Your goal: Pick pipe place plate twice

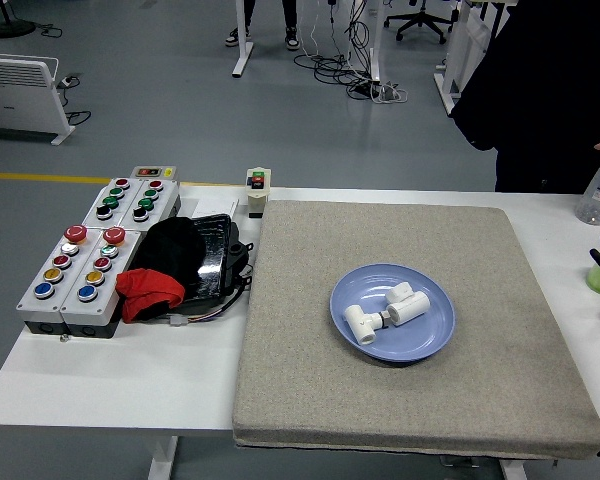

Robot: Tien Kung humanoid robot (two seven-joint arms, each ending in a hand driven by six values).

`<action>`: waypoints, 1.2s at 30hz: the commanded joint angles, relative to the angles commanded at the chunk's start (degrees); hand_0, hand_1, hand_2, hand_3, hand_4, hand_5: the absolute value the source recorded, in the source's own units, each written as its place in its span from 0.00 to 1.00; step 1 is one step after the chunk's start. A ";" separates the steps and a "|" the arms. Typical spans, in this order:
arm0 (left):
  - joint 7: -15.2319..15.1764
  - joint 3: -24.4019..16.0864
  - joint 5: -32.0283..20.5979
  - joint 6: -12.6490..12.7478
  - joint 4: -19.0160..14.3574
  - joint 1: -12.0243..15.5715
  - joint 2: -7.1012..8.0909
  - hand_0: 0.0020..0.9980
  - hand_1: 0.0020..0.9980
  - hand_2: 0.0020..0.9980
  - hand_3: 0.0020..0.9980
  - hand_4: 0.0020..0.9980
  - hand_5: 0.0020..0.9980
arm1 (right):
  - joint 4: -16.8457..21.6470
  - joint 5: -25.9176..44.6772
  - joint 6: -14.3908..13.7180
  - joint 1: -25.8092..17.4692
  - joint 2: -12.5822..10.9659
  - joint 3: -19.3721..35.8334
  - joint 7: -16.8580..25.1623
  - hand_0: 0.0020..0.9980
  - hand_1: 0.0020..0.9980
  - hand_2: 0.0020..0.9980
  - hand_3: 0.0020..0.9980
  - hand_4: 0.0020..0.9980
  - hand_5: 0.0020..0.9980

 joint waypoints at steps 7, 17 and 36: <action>0.05 -0.03 0.07 0.07 0.05 -0.09 0.04 0.71 0.70 0.73 0.70 0.40 1.00 | 0.00 0.27 -0.20 0.19 0.11 0.54 0.03 0.83 0.78 0.86 0.81 0.53 0.54; 0.04 -0.13 0.17 0.09 0.04 -0.21 0.07 0.71 0.70 0.73 0.70 0.40 1.00 | -0.10 0.62 -0.24 0.46 0.19 0.55 0.04 0.83 0.78 0.86 0.81 0.52 0.55; -0.01 -0.36 0.39 0.04 -0.01 -0.61 0.11 0.71 0.70 0.73 0.69 0.40 1.00 | 0.02 1.12 -0.24 0.77 0.10 1.37 -0.19 0.83 0.78 0.86 0.82 0.52 0.55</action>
